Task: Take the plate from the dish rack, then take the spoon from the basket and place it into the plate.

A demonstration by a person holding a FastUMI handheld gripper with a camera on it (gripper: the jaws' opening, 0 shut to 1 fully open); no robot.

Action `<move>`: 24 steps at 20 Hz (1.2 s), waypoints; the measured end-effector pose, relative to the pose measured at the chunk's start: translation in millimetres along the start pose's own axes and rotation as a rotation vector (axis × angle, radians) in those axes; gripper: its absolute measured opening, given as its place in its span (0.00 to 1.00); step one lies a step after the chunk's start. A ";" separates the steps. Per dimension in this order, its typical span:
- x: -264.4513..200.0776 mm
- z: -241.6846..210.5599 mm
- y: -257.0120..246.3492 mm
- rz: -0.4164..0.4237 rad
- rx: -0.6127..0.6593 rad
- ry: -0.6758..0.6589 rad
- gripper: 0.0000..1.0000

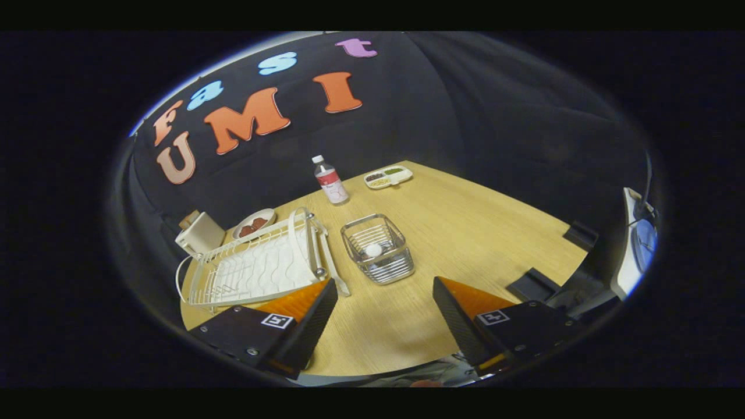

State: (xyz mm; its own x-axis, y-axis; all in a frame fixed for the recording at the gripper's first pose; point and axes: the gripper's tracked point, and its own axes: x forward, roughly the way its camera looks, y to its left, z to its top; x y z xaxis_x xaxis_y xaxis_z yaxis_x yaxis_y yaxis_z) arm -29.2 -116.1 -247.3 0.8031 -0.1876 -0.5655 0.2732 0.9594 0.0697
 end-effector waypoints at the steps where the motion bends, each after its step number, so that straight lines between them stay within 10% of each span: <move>1: 1.2 7.2 -1.1 0.000 -0.024 -0.019 0.98; 13: 29.8 41.2 10.6 0.073 -0.134 -0.113 0.96; 24: 52.0 23.8 21.9 0.078 -0.216 -0.042 0.29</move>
State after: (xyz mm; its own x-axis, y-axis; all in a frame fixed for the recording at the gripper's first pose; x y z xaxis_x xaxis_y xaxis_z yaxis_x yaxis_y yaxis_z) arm 31.2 -109.9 -255.6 0.8401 -0.1150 -0.5300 0.0928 0.9933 -0.0684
